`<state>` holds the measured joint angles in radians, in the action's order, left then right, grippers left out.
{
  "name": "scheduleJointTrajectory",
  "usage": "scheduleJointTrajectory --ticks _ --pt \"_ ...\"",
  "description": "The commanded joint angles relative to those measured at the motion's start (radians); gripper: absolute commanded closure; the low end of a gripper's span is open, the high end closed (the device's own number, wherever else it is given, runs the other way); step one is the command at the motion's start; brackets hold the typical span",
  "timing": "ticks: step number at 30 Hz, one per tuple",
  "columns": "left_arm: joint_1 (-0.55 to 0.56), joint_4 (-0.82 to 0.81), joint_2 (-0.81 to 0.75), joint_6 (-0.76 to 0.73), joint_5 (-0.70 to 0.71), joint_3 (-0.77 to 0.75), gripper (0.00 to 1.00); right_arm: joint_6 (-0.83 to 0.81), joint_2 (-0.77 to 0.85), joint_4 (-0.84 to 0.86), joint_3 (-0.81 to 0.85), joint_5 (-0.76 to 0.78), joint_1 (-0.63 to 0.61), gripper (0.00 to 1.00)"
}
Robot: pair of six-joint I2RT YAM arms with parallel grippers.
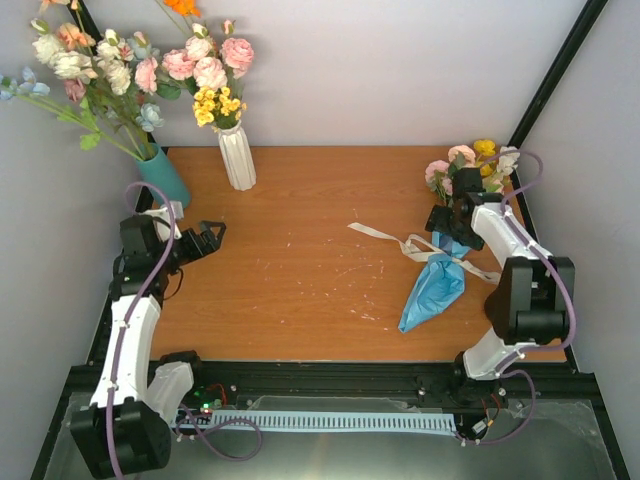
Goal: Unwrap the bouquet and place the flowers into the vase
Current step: Move the fake flower to the center of the board.
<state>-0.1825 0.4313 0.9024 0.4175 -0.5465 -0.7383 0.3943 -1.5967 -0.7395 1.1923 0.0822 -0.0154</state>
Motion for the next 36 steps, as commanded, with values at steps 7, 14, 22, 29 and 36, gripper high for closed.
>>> scheduleJointTrajectory --ticks 7,14,22,29,36 --pt "0.020 0.018 -0.064 -0.037 0.017 0.051 0.03 0.023 -0.145 -0.047 0.004 0.032 0.004 0.08" --pt "0.023 0.014 -0.037 -0.040 0.007 0.047 0.04 -0.003 -0.208 -0.022 0.015 -0.011 -0.022 0.39" --pt "0.022 0.004 -0.025 -0.039 -0.007 0.049 0.06 0.044 -0.242 -0.020 0.062 -0.056 -0.177 0.49" --pt "0.028 0.003 -0.024 -0.038 -0.015 0.050 0.07 0.173 -0.293 0.017 0.107 -0.075 -0.389 0.48" --pt "0.046 -0.001 -0.020 -0.039 -0.015 0.052 0.07 0.247 -0.373 0.029 0.191 -0.091 -0.540 0.48"
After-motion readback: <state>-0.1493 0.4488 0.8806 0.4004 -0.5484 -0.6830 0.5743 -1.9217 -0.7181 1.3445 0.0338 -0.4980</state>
